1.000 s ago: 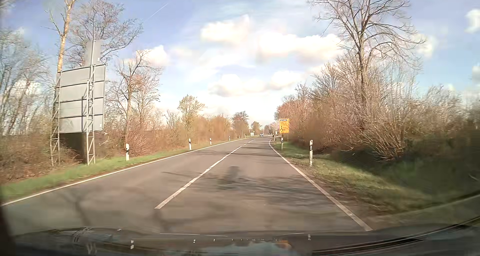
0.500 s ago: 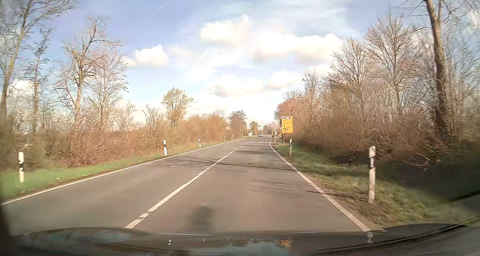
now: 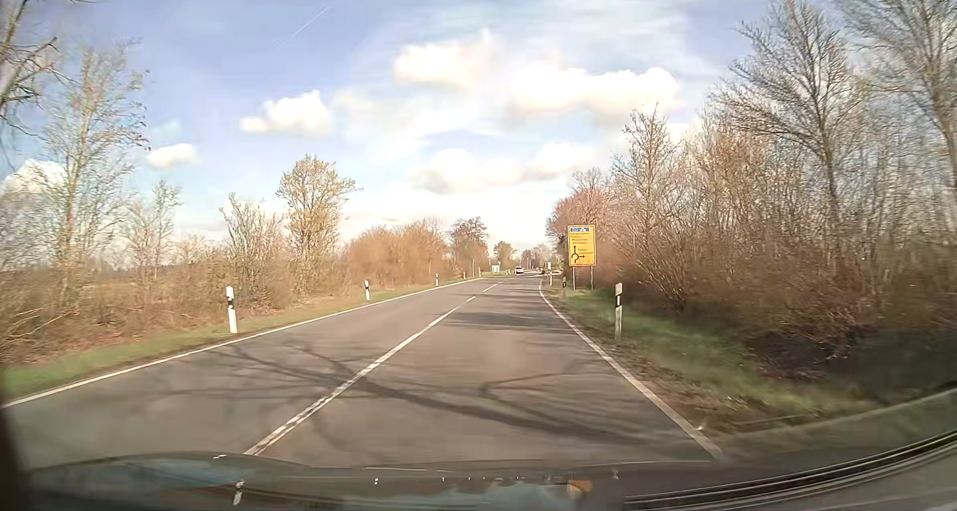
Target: Follow the waypoints while adhering to traffic rules and regulations
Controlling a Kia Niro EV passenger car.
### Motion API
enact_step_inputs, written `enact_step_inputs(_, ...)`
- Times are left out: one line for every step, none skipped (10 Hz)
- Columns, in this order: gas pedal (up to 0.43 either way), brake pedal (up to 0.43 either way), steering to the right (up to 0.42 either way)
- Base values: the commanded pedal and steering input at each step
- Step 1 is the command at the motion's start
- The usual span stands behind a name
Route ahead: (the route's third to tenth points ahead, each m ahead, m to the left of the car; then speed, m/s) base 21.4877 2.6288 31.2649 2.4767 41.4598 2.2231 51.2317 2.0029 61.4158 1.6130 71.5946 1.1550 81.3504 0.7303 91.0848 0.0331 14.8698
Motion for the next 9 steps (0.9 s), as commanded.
enact_step_inputs(0.118, 0.000, 0.000)
enact_step_inputs(0.118, 0.000, 0.000)
enact_step_inputs(0.110, 0.000, 0.000)
enact_step_inputs(0.110, 0.000, 0.000)
enact_step_inputs(0.110, 0.000, 0.001)
enact_step_inputs(0.110, 0.000, 0.001)
enact_step_inputs(0.110, 0.000, 0.001)
enact_step_inputs(0.098, 0.000, 0.000)
enact_step_inputs(0.098, 0.000, 0.000)
